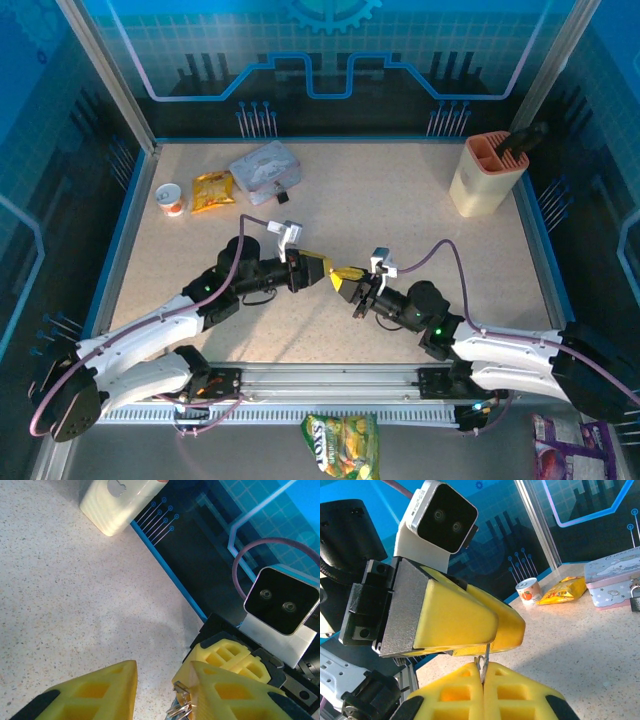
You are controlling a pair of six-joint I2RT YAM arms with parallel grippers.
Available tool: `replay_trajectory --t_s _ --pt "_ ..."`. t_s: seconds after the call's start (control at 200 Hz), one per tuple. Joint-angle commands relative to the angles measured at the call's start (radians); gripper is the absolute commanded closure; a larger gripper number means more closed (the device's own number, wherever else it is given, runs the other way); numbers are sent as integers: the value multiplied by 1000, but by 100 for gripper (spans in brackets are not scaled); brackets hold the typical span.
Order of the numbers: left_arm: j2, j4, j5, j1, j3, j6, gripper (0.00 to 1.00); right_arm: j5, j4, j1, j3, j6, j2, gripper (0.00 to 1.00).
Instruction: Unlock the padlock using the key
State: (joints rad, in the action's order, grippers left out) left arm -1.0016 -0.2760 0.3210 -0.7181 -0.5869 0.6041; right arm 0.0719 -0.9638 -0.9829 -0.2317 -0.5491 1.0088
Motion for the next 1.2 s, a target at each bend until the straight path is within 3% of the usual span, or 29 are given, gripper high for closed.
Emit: replay_trajectory --t_s 0.0,0.63,0.655,0.74,0.835,0.87,0.916,1.031,1.196 --pt "6 -43 47 -1 -22 10 71 0 -70 -19 -12 1 13 100" --pt "-12 -89 70 -1 -21 7 99 24 -60 -20 -21 -48 28 100" --pt "-7 -86 55 -1 -19 3 100 31 -50 -19 -21 -49 24 95" --pt "26 -29 -53 -1 -17 -36 100 70 41 -11 -23 -43 -23 63" --pt "87 79 -281 -10 -12 -113 100 236 381 2 -93 -48 -103 33" --pt "108 113 -364 -16 -13 -143 100 257 502 19 -126 -33 -117 30" --pt "124 137 -428 -24 -13 -192 100 237 535 42 -128 -9 -128 29" --pt "134 158 -525 -90 -29 -353 100 125 416 95 -57 -45 -160 31" --pt "98 161 -418 -105 -62 -365 100 -17 244 115 -25 -78 -139 34"
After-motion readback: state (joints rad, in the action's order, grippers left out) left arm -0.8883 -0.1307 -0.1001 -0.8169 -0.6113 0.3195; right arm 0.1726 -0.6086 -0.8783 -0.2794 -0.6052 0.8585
